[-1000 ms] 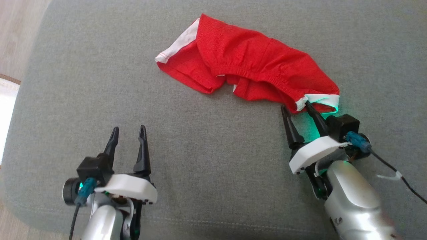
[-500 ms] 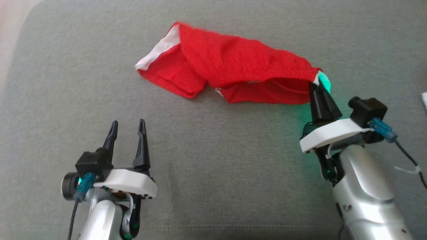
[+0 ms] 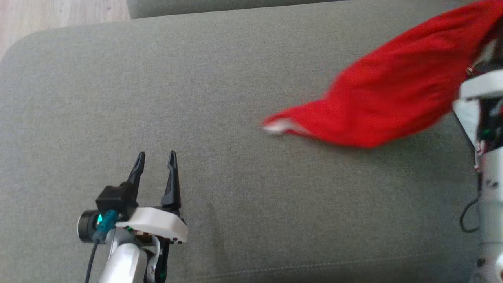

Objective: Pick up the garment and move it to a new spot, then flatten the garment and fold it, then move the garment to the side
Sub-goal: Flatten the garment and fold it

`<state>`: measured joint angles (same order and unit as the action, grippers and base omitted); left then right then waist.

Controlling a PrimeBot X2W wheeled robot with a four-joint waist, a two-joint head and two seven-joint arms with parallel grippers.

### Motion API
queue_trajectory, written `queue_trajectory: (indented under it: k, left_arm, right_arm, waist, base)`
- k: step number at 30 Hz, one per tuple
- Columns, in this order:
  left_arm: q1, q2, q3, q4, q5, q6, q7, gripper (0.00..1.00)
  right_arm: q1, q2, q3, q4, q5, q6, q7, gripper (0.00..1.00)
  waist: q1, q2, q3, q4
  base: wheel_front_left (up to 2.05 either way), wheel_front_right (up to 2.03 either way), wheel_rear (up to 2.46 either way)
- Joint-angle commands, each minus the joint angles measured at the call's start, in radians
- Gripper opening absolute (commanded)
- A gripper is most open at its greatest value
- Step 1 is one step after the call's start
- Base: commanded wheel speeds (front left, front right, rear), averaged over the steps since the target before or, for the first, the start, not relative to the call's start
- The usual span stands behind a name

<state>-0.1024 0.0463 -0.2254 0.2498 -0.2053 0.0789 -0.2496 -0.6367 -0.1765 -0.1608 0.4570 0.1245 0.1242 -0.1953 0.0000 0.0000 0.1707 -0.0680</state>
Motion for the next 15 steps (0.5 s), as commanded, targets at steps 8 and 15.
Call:
queue_trajectory:
  k: [8, 15]
  left_arm:
    - [-0.005, 0.004, 0.021, -0.01, -0.02, 0.002, -0.012, 1.0]
    - [-0.021, 0.004, 0.0, -0.009, -0.027, 0.004, -0.012, 1.0]
  right_arm:
    - [0.003, 0.101, 0.072, -0.145, -0.036, 0.007, 0.025, 0.0]
    - [0.119, 0.126, 0.312, -0.074, 0.122, 0.007, -0.008, 0.0]
  waist:
    - [0.0, 0.0, -0.009, 0.049]
    - [0.0, 0.0, 0.008, 0.138]
  base:
    - [0.0, 0.0, 0.0]
    - [0.0, 0.0, 0.0]
